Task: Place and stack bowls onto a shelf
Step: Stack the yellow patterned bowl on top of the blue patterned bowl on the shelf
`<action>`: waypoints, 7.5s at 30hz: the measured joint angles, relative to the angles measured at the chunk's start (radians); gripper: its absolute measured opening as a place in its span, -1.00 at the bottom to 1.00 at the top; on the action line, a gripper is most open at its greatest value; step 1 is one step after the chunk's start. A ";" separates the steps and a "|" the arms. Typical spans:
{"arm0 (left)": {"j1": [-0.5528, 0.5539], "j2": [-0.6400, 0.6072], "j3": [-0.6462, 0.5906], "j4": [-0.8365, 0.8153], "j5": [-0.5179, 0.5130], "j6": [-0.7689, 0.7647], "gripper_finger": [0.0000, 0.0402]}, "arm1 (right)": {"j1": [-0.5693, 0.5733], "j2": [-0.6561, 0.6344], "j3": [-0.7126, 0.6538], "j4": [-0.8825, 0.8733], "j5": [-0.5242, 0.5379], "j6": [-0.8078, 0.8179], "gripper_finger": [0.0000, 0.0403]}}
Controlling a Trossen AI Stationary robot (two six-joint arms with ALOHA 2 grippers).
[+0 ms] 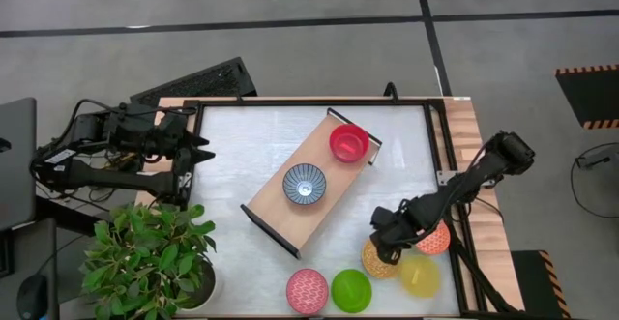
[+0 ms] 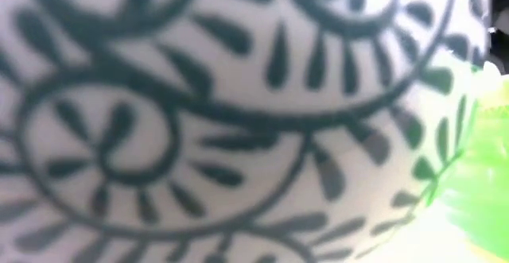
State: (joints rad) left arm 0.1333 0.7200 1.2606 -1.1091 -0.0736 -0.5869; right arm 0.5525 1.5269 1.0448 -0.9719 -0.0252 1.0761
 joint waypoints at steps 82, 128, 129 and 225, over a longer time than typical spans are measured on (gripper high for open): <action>0.000 0.000 0.000 0.000 -0.025 0.026 0.34 | -0.631 0.368 1.128 -0.405 -0.022 -0.656 -0.82; 0.000 0.000 0.000 0.001 -0.046 0.018 0.34 | -0.638 0.492 1.212 -0.374 -0.079 -0.762 -0.82; 0.000 0.000 0.000 0.001 -0.046 0.018 0.34 | -0.638 0.492 1.212 -0.374 -0.079 -0.764 -0.82; 0.000 0.000 0.000 0.000 -0.073 0.058 0.34 | -0.581 0.583 1.252 -0.043 -0.076 -0.950 -0.84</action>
State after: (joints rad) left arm 0.1333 0.7200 1.2606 -1.1095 -0.1463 -0.5287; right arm -0.0288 2.1101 2.2965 -1.0153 -0.1013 0.1264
